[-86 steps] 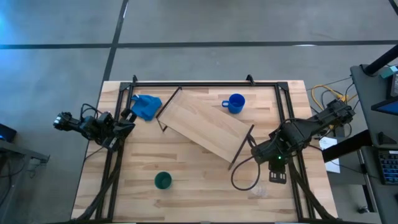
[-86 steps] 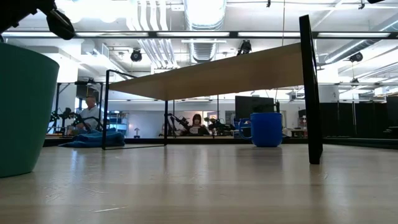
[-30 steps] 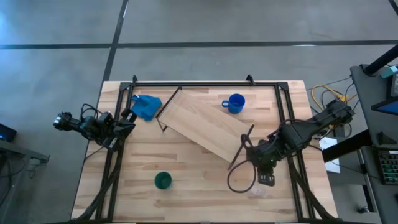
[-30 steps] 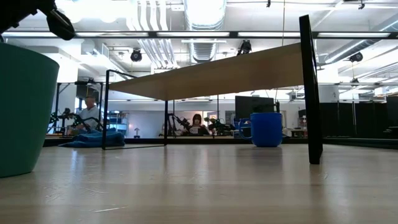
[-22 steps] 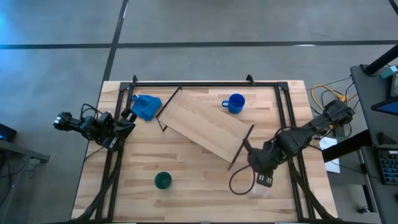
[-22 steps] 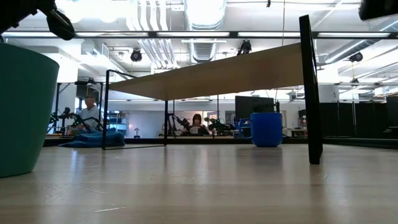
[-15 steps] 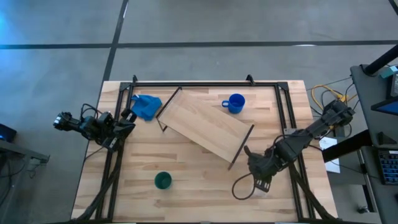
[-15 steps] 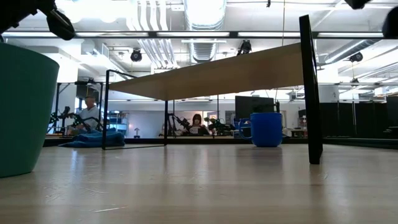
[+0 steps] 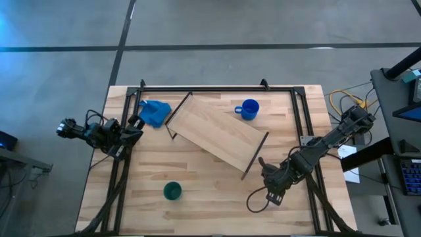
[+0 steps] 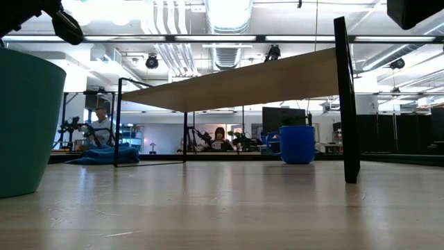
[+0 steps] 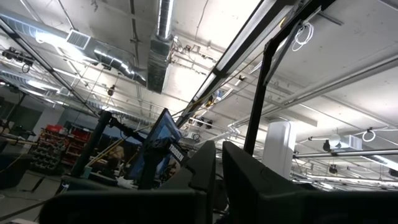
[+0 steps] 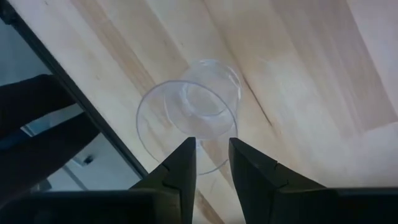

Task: Stack small to large cups/mugs on shelf
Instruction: Put the transparent mug on the shelf

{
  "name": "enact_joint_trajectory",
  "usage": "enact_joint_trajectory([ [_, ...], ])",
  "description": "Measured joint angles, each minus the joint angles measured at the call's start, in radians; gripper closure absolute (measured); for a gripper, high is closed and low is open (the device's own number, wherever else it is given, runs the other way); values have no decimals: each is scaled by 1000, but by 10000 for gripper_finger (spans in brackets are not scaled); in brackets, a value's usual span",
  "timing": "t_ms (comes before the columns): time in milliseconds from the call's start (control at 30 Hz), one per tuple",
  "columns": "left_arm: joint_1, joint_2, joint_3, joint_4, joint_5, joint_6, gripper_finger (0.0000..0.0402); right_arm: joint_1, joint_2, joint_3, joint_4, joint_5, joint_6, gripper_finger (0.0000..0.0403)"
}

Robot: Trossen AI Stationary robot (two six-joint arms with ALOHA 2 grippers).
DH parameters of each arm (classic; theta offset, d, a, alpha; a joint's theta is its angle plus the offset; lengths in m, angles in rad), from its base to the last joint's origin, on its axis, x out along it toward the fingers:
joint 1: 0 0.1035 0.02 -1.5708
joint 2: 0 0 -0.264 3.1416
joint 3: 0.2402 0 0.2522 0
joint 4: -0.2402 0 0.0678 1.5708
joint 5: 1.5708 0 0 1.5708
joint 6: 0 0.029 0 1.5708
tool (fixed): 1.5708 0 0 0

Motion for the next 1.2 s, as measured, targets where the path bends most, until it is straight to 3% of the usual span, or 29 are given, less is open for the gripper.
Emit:
enact_joint_trajectory([
  [1200,0,0,0,0,0,0,386,0,0,-55,35,37,69,316],
])
